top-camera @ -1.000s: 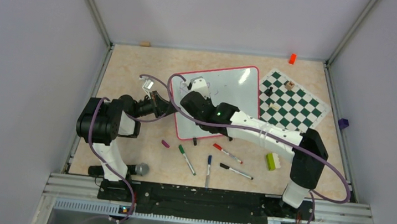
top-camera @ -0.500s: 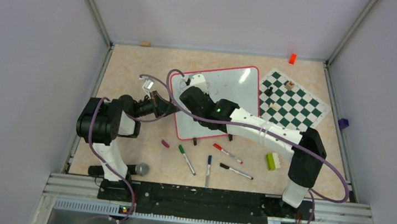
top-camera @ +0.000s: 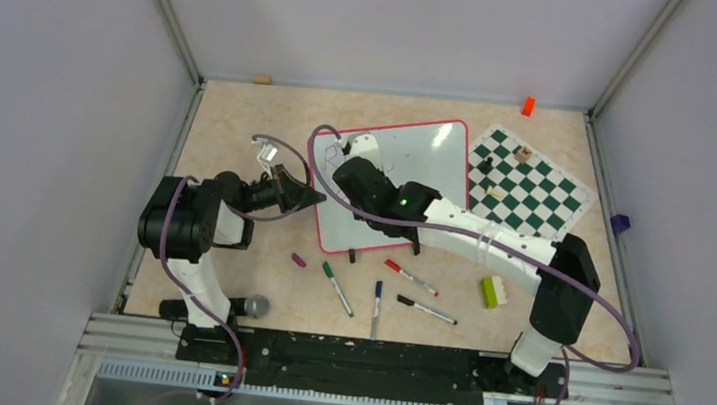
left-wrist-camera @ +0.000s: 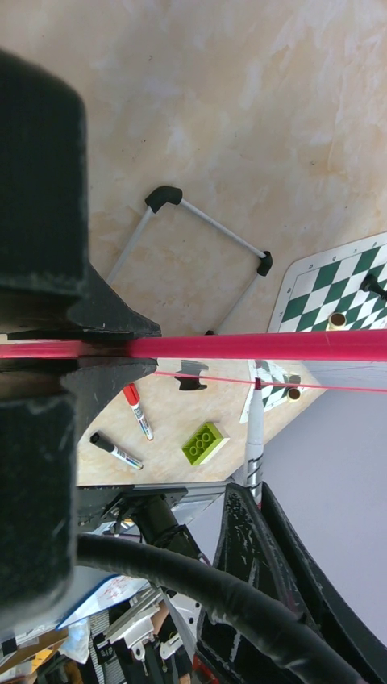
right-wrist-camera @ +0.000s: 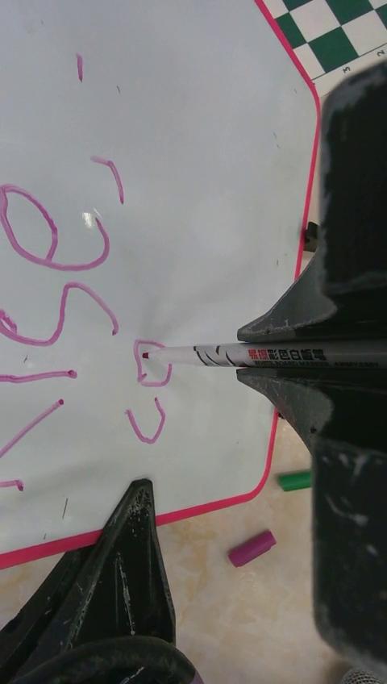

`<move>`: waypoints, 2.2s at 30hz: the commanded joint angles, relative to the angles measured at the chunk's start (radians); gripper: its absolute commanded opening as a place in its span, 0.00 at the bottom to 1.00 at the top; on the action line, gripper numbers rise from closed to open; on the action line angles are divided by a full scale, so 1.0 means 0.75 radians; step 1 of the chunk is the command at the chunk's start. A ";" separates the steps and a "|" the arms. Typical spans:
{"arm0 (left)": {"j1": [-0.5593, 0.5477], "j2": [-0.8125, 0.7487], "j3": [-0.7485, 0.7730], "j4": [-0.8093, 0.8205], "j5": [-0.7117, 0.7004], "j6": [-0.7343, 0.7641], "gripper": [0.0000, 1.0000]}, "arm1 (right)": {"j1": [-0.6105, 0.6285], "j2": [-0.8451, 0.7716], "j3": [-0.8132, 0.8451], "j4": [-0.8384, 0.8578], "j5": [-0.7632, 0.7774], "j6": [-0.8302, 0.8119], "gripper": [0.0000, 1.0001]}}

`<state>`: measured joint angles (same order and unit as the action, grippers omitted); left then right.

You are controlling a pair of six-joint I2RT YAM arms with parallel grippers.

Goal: Write a sentence on the whiteboard

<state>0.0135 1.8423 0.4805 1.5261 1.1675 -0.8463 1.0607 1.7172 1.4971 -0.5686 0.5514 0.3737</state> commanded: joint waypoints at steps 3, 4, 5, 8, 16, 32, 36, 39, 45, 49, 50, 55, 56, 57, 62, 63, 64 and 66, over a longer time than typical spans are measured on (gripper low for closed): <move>0.007 0.001 0.009 0.125 0.031 0.048 0.00 | -0.029 -0.076 0.011 0.022 0.034 -0.002 0.00; 0.007 0.002 0.008 0.125 0.031 0.049 0.00 | -0.028 -0.072 0.012 0.020 0.034 -0.002 0.00; 0.008 0.003 0.009 0.125 0.030 0.048 0.00 | -0.030 -0.067 0.014 0.020 0.035 -0.002 0.00; -0.024 0.002 0.008 0.125 0.030 0.049 0.00 | -0.035 -0.052 0.020 0.020 0.034 -0.003 0.00; -0.027 0.001 0.009 0.125 0.028 0.050 0.00 | -0.051 -0.043 0.032 0.005 0.085 0.001 0.00; -0.026 0.002 0.010 0.125 0.030 0.048 0.00 | -0.062 -0.066 -0.116 0.011 0.004 0.063 0.00; -0.026 0.004 0.011 0.125 0.030 0.048 0.00 | -0.061 -0.081 -0.141 0.022 -0.015 0.064 0.00; -0.026 0.003 0.009 0.125 0.030 0.048 0.00 | -0.062 -0.078 -0.140 0.024 -0.018 0.069 0.00; -0.026 0.003 0.010 0.125 0.030 0.048 0.00 | -0.063 -0.058 -0.089 0.028 0.024 0.041 0.00; -0.027 0.003 0.011 0.125 0.032 0.048 0.00 | -0.070 -0.038 -0.032 0.029 0.034 0.017 0.00; -0.026 0.003 0.011 0.125 0.032 0.048 0.00 | -0.073 -0.034 -0.020 0.029 0.034 0.011 0.00; -0.027 0.002 0.009 0.125 0.032 0.048 0.00 | -0.090 -0.023 0.008 0.023 0.039 -0.004 0.00; -0.027 0.002 0.010 0.125 0.033 0.048 0.00 | -0.095 -0.022 0.010 0.019 0.038 -0.004 0.00; -0.026 0.004 0.010 0.125 0.033 0.047 0.00 | -0.098 -0.023 0.010 0.015 0.038 -0.003 0.00; -0.028 0.002 0.011 0.125 0.032 0.048 0.00 | -0.115 -0.042 -0.020 -0.007 0.050 0.009 0.00; -0.027 0.002 0.011 0.125 0.032 0.047 0.00 | -0.115 -0.048 -0.030 -0.006 0.052 0.012 0.00; -0.026 0.001 0.010 0.124 0.032 0.048 0.00 | -0.115 -0.056 -0.038 -0.006 0.055 0.014 0.00; -0.027 0.001 0.010 0.124 0.033 0.047 0.00 | -0.117 -0.071 -0.055 -0.007 0.062 0.018 0.00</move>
<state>0.0074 1.8423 0.4805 1.5223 1.1606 -0.8471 1.0092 1.6848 1.4616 -0.5735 0.5476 0.3859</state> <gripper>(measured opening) 0.060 0.093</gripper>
